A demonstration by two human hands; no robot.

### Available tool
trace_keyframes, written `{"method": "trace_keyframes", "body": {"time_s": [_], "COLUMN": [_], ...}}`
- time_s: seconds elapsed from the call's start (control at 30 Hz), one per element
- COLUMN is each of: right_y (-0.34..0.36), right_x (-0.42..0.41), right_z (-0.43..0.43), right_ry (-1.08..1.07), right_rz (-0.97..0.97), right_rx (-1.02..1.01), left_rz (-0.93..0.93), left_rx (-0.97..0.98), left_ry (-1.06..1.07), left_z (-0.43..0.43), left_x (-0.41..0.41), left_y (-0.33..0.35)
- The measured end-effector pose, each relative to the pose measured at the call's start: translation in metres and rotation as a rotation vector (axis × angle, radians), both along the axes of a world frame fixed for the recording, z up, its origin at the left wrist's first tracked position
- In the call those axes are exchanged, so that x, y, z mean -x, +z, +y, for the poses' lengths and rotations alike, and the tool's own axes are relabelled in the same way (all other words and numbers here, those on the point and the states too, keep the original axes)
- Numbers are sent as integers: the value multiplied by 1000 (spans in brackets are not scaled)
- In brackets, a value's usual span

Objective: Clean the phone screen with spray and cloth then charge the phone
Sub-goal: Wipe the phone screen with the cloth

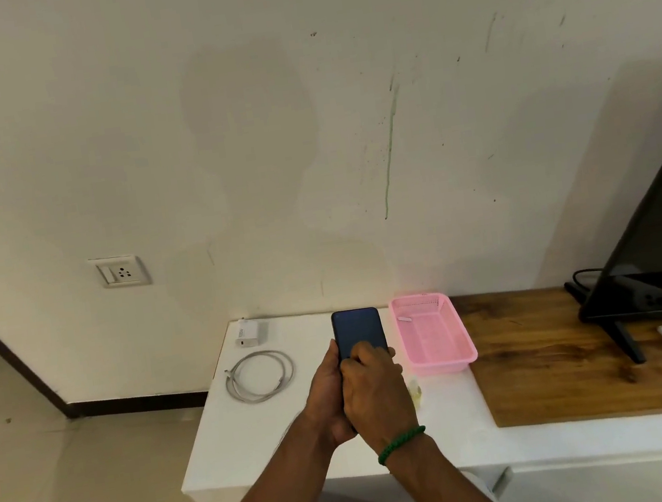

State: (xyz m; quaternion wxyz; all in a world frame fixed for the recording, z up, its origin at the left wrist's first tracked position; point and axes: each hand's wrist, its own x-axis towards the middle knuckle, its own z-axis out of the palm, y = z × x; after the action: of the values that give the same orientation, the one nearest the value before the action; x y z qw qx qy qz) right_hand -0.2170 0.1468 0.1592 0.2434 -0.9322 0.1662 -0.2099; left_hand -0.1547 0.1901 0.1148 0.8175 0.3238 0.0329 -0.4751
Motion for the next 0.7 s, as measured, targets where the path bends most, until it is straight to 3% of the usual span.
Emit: {"method": "trace_keyframes", "body": {"time_s": [0.3, 0.7], "right_y": [8, 10], "right_x": [2, 2], "right_z": [-14, -51], "right_ry": [69, -63], "right_rz": [-37, -58], "right_rx": [106, 86], "left_rz": [-9, -1], "left_rx": [-104, -136], "left_ry": [-9, -28], "left_z": [1, -5], "left_x": [-3, -6], "left_y": [0, -2]}}
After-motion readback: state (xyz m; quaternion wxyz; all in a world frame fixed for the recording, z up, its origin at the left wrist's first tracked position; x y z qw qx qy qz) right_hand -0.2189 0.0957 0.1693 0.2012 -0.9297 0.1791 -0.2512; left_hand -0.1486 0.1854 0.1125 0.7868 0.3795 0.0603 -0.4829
